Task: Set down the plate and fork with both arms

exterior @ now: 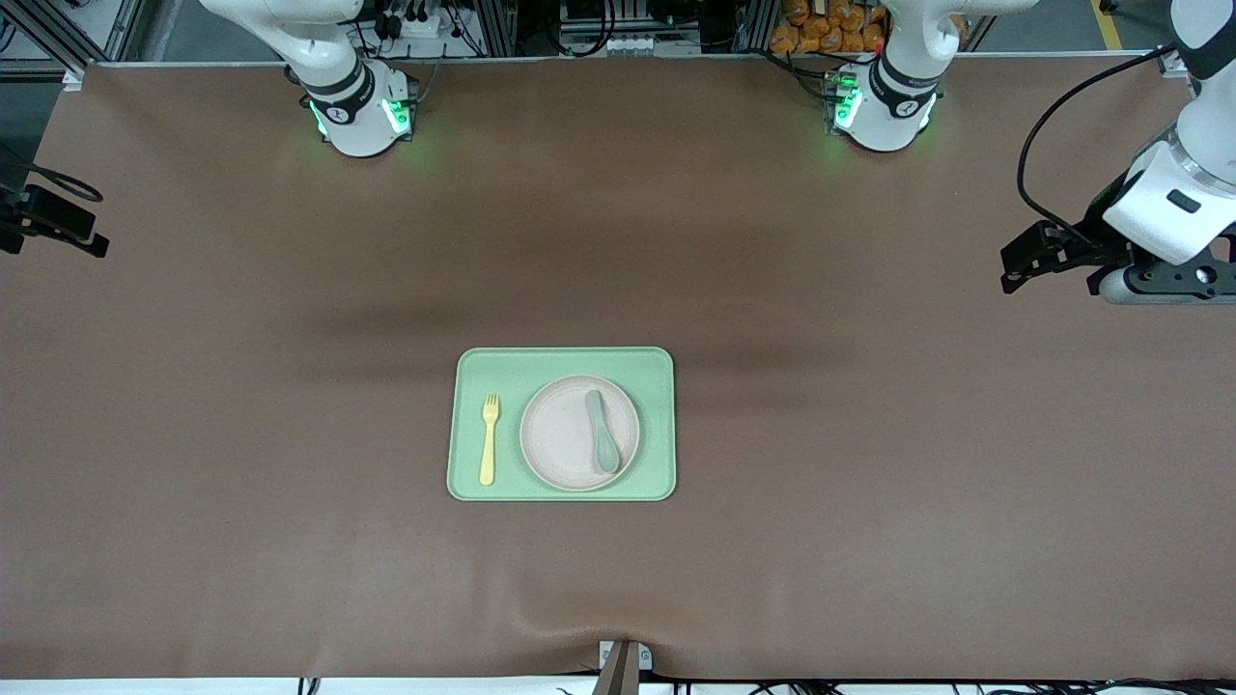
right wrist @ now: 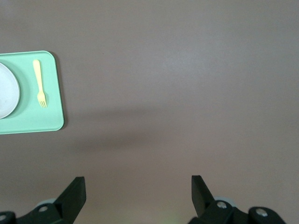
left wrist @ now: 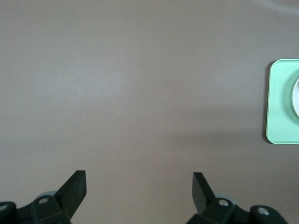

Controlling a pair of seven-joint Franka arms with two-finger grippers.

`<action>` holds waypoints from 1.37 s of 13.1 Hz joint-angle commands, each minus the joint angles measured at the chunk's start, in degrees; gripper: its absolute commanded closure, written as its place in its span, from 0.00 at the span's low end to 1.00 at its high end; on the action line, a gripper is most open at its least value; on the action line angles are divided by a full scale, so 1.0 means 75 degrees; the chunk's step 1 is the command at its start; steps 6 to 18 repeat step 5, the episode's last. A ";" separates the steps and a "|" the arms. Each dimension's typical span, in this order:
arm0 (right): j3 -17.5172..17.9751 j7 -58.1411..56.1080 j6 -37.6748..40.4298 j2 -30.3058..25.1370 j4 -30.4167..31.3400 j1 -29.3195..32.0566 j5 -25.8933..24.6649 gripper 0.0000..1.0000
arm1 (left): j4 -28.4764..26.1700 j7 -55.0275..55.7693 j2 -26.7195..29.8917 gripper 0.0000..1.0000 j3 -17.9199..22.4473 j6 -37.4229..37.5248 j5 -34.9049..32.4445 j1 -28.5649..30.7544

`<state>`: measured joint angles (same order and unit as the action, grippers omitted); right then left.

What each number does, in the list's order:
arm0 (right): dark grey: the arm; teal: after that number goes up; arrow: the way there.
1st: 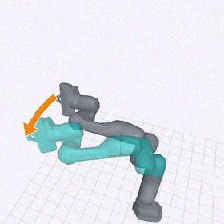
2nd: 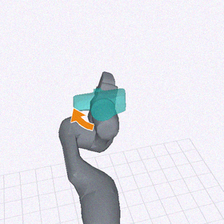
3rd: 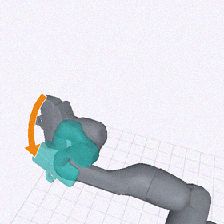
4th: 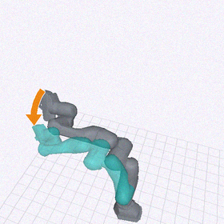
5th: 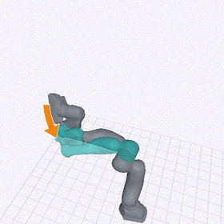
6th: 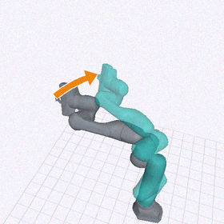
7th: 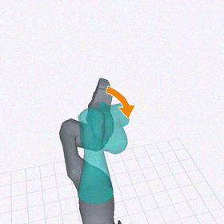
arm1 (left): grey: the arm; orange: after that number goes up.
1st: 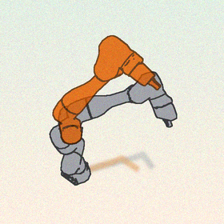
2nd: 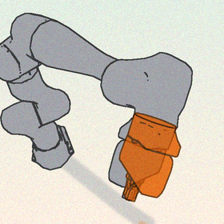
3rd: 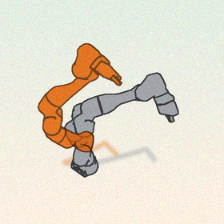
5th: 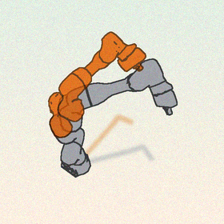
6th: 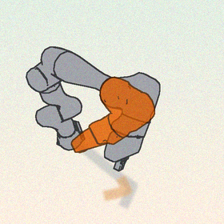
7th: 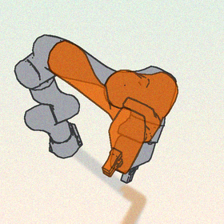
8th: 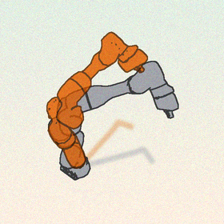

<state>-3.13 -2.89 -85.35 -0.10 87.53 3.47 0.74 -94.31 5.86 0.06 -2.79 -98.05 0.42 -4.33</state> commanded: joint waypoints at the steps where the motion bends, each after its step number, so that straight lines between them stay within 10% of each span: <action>1: 0.0042 0.0127 -0.0022 -0.0104 0.0049 0.0018 -0.0122 0.00 | 0.0188 -0.0077 -0.0067 0.00 -0.0027 0.0124 0.0097 0.0003; 18: 0.0054 0.0127 -0.0046 -0.0080 0.0049 0.0018 -0.0122 0.00 | 0.0165 -0.0101 -0.0067 0.00 -0.0015 0.0124 0.0120 0.0014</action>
